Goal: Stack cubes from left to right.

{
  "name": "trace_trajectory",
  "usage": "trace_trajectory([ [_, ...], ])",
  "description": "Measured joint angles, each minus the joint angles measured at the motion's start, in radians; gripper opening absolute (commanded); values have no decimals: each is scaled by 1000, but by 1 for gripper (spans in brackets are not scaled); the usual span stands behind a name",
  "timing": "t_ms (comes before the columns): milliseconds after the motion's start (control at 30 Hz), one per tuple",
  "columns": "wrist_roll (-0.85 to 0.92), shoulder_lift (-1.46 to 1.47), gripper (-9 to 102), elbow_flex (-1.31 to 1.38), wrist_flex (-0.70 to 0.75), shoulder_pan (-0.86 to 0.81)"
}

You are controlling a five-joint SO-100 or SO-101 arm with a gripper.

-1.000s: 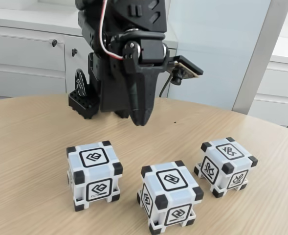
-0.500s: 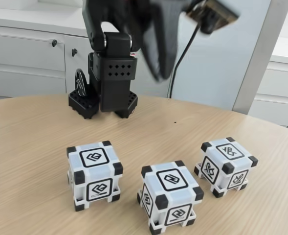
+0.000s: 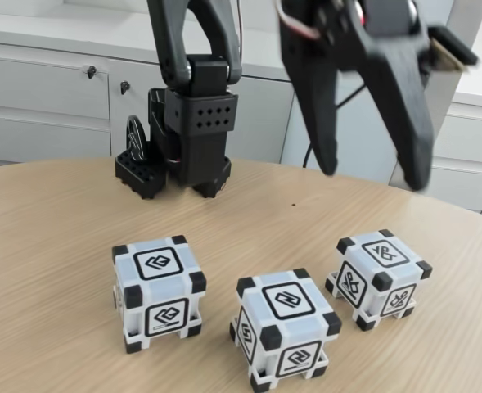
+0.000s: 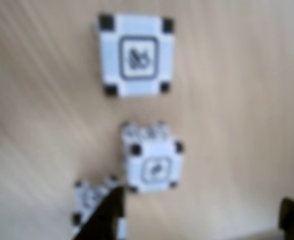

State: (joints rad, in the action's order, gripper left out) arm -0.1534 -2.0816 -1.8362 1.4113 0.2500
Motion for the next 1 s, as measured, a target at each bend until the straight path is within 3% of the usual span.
trace_trajectory([
  [133,-202,98,32,0,-8,78],
  [333,-337,259,33,9,-35,110],
  [867,-334,394,36,40,-172,115],
  [1000,-298,400,38,40,-187,206],
])
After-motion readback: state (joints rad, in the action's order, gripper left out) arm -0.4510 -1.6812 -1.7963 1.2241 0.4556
